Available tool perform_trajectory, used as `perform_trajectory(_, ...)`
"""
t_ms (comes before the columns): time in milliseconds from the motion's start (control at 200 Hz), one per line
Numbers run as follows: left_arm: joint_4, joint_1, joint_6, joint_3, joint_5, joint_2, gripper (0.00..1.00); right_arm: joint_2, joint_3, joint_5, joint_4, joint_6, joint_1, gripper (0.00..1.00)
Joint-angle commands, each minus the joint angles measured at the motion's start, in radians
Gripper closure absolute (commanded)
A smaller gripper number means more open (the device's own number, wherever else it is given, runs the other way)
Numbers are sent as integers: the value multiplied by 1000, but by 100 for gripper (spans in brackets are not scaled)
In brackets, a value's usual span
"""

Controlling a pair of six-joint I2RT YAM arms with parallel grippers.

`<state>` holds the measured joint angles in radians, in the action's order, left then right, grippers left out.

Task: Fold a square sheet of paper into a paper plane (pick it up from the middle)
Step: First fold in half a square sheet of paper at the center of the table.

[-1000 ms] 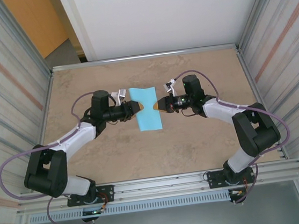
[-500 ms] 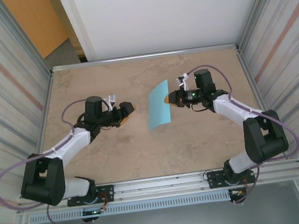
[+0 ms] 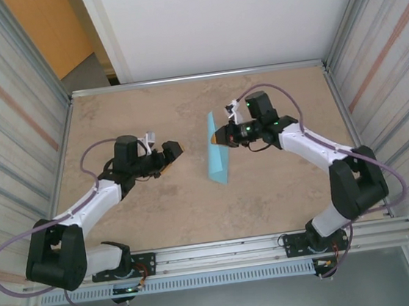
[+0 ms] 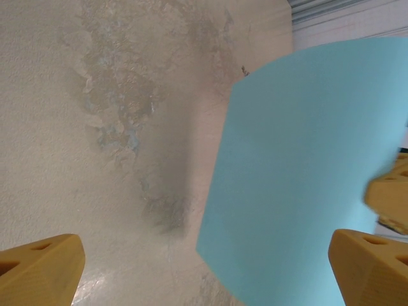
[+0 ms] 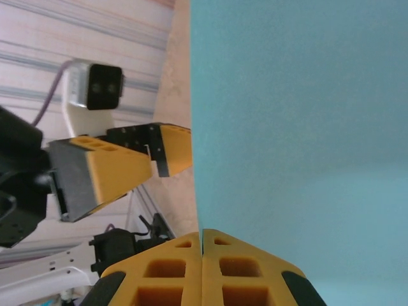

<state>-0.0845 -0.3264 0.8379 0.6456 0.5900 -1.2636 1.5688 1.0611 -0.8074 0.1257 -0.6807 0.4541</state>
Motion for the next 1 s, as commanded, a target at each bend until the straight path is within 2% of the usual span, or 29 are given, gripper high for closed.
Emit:
perform_trajectory(0,4,5,-10,-23,-1,-17,2,88,1,-31,-84,-77,26,97)
perform_trajectory(135,-1,5,-8,-26,11,-59,6,178,-21,-76,-210,-160,41,97)
perform_trajectory(351,9,-15,-24,-9,12,-141,11,259,-46,-76,-259,-177,37,96)
perform_trajectory(596,49,-88,-49,62,-38,-255,20,315,-57,-70,-247,-143,23,95)
perform_trajectory(997,108,-184,-69,195,-95,-400,28,342,-58,-59,-171,-54,-25,95)
